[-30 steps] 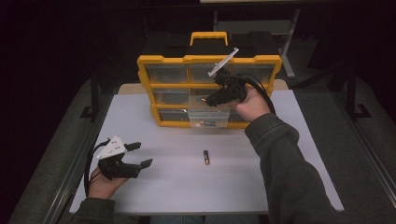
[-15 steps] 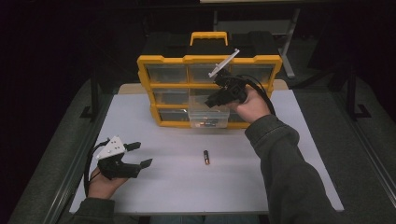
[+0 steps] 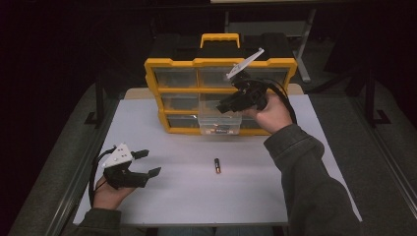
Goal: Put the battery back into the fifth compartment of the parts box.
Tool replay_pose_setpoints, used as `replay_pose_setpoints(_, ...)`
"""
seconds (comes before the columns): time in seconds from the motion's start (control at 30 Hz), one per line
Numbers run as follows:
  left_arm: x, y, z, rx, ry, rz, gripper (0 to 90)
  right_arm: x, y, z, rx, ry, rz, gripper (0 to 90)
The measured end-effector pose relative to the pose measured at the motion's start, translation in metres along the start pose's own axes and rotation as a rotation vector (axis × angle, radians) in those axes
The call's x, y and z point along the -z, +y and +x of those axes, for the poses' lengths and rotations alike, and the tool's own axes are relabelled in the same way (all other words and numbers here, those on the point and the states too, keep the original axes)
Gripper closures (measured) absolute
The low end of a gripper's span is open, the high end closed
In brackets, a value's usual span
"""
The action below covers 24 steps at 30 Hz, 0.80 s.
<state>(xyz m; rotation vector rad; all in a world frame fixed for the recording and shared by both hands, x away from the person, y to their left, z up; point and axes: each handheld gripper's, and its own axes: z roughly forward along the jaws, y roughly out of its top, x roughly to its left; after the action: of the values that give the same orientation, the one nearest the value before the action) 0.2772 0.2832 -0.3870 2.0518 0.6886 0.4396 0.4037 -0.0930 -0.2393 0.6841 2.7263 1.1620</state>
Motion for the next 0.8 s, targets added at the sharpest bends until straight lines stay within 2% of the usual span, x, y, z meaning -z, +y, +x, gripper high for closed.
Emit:
replay_pose_setpoints(0.13,-0.001,0.0,-0.001,0.009,-0.001,-0.009,23.6,0.006,-0.004,0.007,-0.001,0.012,-0.012,67.7)
replay_pose_setpoints(0.37,-0.001,0.0,-0.001,0.007,0.0,-0.008,23.7,0.011,-0.014,0.022,0.055,0.02,-0.029,64.7)
replay_pose_setpoints(0.57,-0.001,0.0,-0.001,0.005,0.001,-0.006,23.5,0.01,-0.024,0.036,0.05,0.03,-0.03,60.9)
replay_pose_setpoints(0.8,-0.001,0.0,-0.001,0.01,0.001,-0.009,23.5,0.0,-0.037,0.057,0.042,0.027,-0.019,57.1)
